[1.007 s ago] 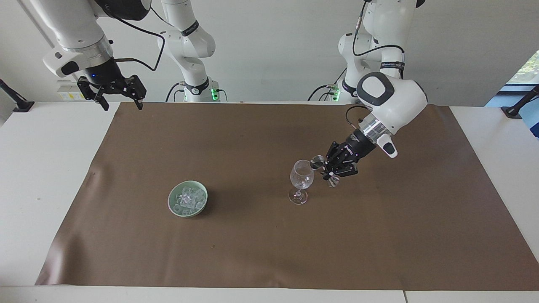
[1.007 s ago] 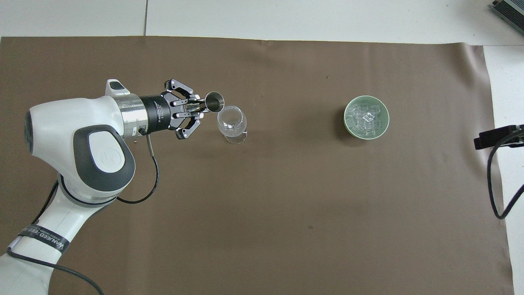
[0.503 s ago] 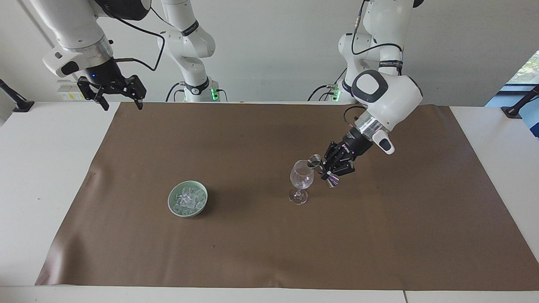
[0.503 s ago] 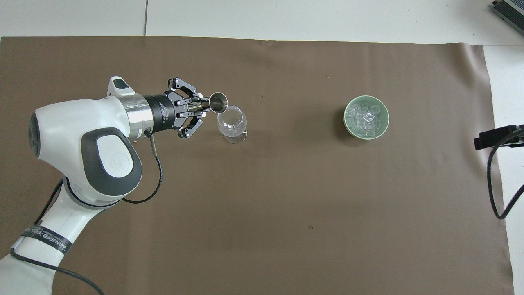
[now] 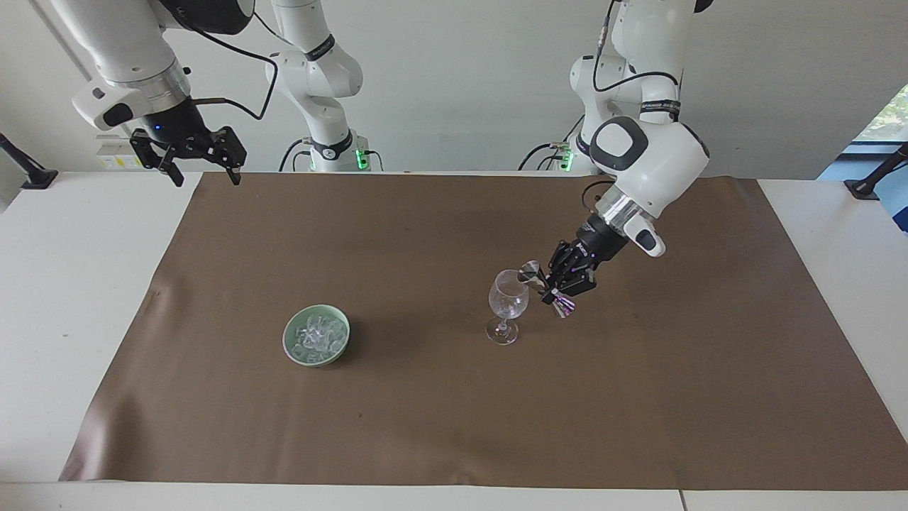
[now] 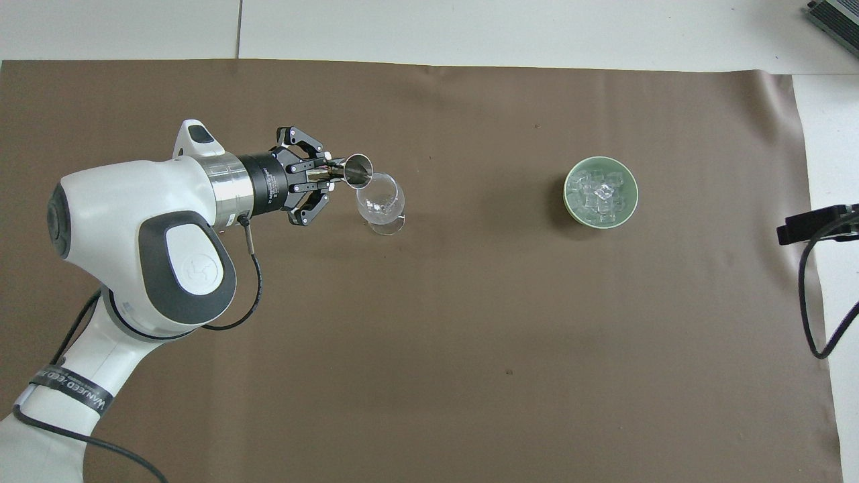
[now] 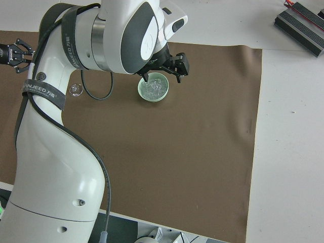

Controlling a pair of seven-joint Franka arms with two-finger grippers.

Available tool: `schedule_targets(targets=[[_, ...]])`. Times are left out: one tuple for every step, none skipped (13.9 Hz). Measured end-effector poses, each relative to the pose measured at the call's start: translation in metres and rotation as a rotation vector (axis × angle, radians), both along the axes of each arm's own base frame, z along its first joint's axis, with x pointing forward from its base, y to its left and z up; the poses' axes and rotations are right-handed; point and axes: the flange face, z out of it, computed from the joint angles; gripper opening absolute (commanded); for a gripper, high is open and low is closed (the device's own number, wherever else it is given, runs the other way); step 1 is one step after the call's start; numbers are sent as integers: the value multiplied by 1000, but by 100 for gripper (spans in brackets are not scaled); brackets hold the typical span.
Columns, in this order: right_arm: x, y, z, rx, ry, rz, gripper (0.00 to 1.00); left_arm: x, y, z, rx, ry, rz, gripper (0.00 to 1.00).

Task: Pour wine and add ice with both arms
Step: 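Tilt the silver bottle over the glass cup with the left gripper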

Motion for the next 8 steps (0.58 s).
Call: schedule_targets(targets=[[0, 0, 0, 0, 0, 0, 100, 0, -1, 0, 6, -8, -6, 0], [0, 0, 0, 0, 0, 0, 100, -1, -3, 1, 11, -20, -11, 0], [0, 0, 0, 0, 0, 0, 100, -1, -5, 2, 17, -35, -16, 0], [0, 0, 0, 0, 0, 0, 100, -2, -8, 3, 26, -51, -25, 0], [0, 0, 0, 0, 0, 0, 100, -3, -12, 4, 35, -64, -35, 0], [0, 0, 0, 0, 0, 0, 100, -3, -13, 5, 45, -77, -39, 0], [0, 0, 0, 0, 0, 0, 100, -3, -14, 6, 53, -87, -43, 0], [0, 0, 0, 0, 0, 0, 100, -3, -14, 7, 63, -96, -49, 0]])
